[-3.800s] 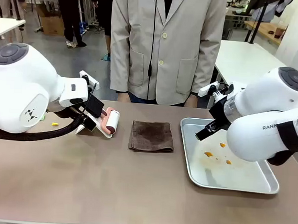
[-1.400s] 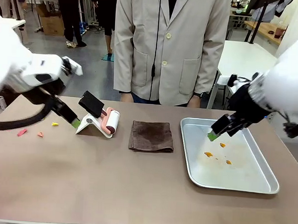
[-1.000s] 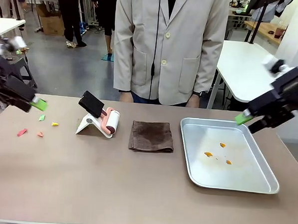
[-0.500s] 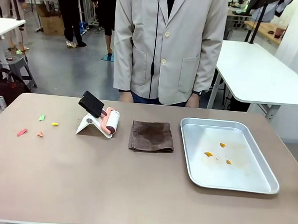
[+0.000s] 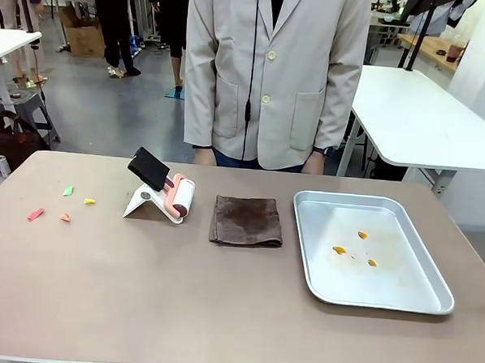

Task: Clean the surface of the table.
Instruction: Hold the Lint Roller with your left hand and the towel with your right hand.

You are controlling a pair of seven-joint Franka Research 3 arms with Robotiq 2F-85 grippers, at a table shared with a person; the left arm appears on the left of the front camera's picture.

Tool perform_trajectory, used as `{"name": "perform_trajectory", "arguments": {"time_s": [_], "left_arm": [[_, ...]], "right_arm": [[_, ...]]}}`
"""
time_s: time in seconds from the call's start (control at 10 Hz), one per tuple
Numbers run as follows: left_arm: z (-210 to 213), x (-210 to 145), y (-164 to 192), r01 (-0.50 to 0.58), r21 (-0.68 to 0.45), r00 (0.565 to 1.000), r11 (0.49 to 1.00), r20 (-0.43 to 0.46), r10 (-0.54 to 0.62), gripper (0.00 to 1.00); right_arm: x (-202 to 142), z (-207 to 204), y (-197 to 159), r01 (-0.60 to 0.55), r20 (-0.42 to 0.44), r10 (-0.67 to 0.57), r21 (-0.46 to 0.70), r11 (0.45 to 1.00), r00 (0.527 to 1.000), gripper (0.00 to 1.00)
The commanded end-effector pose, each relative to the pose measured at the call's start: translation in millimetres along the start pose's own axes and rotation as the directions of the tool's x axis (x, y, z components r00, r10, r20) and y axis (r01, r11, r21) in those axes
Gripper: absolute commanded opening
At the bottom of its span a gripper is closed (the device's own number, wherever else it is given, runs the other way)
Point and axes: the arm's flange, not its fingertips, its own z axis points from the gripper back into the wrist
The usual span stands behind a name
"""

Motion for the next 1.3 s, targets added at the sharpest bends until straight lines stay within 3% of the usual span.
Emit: {"name": "perform_trajectory", "arguments": {"time_s": [0.0, 0.1, 0.2, 0.8, 1.2], "left_arm": [[-30, -5, -12, 0.001, -0.029, 1.000, 1.000, 0.019, 0.000, 1.00], [-32, -5, -15, -0.003, -0.011, 0.999, 1.000, 0.038, 0.004, 1.00], [-15, -1, 1, -0.013, -0.016, 1.000, 1.000, 0.000, 0.013, 1.00], [-16, -1, 2, -0.027, -0.005, 1.000, 1.000, 0.014, 0.027, 1.00], [-13, 16, -24, -0.035, 0.103, 0.998, 0.994, -0.039, 0.039, 1.00]], "right_arm": [[11, 0, 5, -0.037, 0.014, 0.037, -0.006, 0.999, 0.999, 1.00], [12, -1, 4, -0.045, 0.051, 0.048, -0.046, 0.998, 0.998, 1.00], [5, -3, -1, 0.000, -0.001, 0.000, -0.005, 1.000, 1.000, 1.00], [5, -3, 0, 0.011, -0.001, -0.011, -0.020, 1.000, 1.000, 1.00], [-9, -39, 42, -0.061, 0.077, 0.074, -0.159, 0.985, 0.994, 1.00]]}}
